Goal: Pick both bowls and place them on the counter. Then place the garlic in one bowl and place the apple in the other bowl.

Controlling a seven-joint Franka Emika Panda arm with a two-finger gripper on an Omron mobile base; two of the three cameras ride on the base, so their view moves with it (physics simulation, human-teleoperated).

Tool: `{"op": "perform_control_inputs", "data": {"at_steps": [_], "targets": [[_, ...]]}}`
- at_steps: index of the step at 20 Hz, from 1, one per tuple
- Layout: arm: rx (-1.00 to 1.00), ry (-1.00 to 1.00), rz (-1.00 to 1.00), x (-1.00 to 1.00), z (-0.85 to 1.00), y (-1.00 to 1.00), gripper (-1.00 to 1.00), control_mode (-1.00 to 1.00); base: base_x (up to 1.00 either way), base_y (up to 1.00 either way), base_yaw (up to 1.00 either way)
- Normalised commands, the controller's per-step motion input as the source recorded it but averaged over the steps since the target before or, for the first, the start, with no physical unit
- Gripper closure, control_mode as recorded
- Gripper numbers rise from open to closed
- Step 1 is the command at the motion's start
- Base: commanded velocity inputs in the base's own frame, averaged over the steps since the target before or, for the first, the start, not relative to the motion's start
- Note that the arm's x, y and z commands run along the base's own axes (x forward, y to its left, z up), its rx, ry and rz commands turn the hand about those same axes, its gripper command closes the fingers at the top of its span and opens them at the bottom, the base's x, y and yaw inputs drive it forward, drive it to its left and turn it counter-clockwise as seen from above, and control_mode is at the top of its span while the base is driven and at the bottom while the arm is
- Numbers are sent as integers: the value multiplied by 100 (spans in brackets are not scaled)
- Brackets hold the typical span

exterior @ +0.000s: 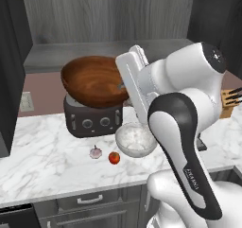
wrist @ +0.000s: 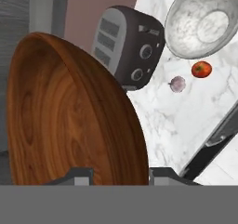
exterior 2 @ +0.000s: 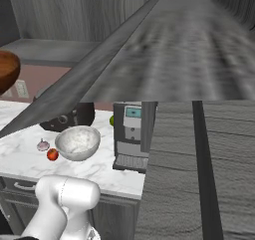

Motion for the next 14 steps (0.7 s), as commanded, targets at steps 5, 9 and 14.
{"op": "perform_control_inputs", "data": {"at_steps": [5,9,14], "targets": [[-11,13,11,-1,-43,0,100,-100,0,0,0],[-8,10,9,0,-46,0,100,-100,0,0,0],[-3,0,14,1,-48,4,100,-100,0,0,0]]}}
